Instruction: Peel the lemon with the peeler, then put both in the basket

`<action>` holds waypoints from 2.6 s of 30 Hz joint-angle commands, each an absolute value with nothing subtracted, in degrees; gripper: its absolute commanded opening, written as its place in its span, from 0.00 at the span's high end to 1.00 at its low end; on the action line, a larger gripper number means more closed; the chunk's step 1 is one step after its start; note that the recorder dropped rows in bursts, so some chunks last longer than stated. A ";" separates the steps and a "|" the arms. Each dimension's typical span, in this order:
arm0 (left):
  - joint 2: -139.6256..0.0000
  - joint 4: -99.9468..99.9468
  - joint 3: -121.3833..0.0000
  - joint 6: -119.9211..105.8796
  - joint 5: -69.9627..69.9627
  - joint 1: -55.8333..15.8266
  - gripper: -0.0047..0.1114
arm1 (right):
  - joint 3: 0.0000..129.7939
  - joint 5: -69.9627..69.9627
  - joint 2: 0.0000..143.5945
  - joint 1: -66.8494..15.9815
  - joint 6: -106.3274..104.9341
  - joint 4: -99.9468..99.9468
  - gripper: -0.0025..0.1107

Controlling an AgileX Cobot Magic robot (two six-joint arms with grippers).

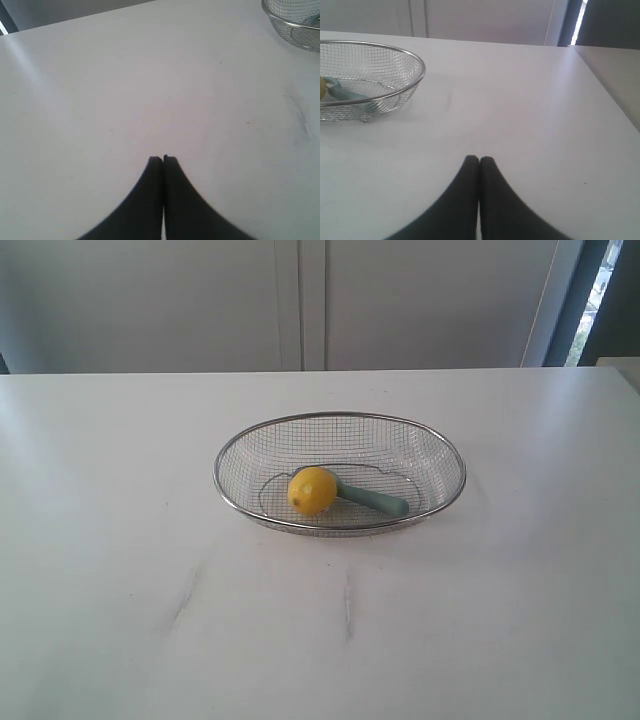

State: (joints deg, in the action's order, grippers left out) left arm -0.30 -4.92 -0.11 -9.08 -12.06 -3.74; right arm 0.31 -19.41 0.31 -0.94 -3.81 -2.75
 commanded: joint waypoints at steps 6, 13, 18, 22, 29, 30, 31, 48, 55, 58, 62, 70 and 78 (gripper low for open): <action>0.00 -5.09 0.00 -9.04 -11.96 -3.44 0.96 | 0.00 -19.15 0.00 -6.27 -3.56 -3.01 0.98; 0.00 -5.09 0.00 -9.04 -11.96 -3.44 0.96 | 0.00 -19.25 0.00 -6.24 -3.56 -3.01 0.98; 0.00 -5.09 0.00 -9.04 -11.96 -3.44 0.96 | 0.00 -19.25 0.00 -6.24 -3.56 -3.01 0.98; 0.00 -5.09 0.00 -9.04 -11.96 -3.44 0.96 | 0.00 -19.25 0.00 -6.24 -3.56 -3.01 0.98; 0.00 -5.09 0.00 -9.04 -11.96 -3.44 0.96 | 0.00 -19.25 0.00 -6.24 -3.56 -2.90 0.98; 0.00 -5.09 0.00 -9.04 -11.96 -3.44 0.96 | 0.00 -19.25 0.00 -6.24 -3.56 -2.90 0.98; 0.00 -5.09 0.00 -9.04 -11.96 -3.44 0.96 | 0.00 -19.25 0.00 -6.24 -3.56 -2.90 0.98; 0.00 -5.09 0.00 -9.04 -11.96 -3.44 0.96 | 0.00 -19.25 0.00 -6.24 -3.56 -3.02 0.98; 0.00 -5.09 0.00 -9.04 -11.96 -3.44 0.96 | 0.00 -19.25 0.00 -6.24 -3.56 -3.02 0.98; 0.00 -5.09 0.00 -9.04 -11.96 -3.44 0.96 | 0.00 -19.25 0.00 -6.24 -3.56 -3.02 0.98; 0.00 -5.09 0.00 -9.04 -11.96 -3.44 0.96 | 0.00 -19.25 0.00 -6.24 -3.56 -3.02 0.98; 0.00 -5.09 0.00 -9.04 -11.96 -3.44 0.96 | 0.00 -19.25 0.00 -6.24 -3.56 -3.02 0.98; 0.00 -5.09 0.00 -9.04 -11.96 -3.44 0.96 | 0.00 -19.25 0.00 -6.24 -3.56 -3.02 0.98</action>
State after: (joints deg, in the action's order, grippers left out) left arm -0.30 -4.92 -0.11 -9.08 -12.06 -3.74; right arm 0.31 -19.41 0.31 -6.01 -3.70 -2.88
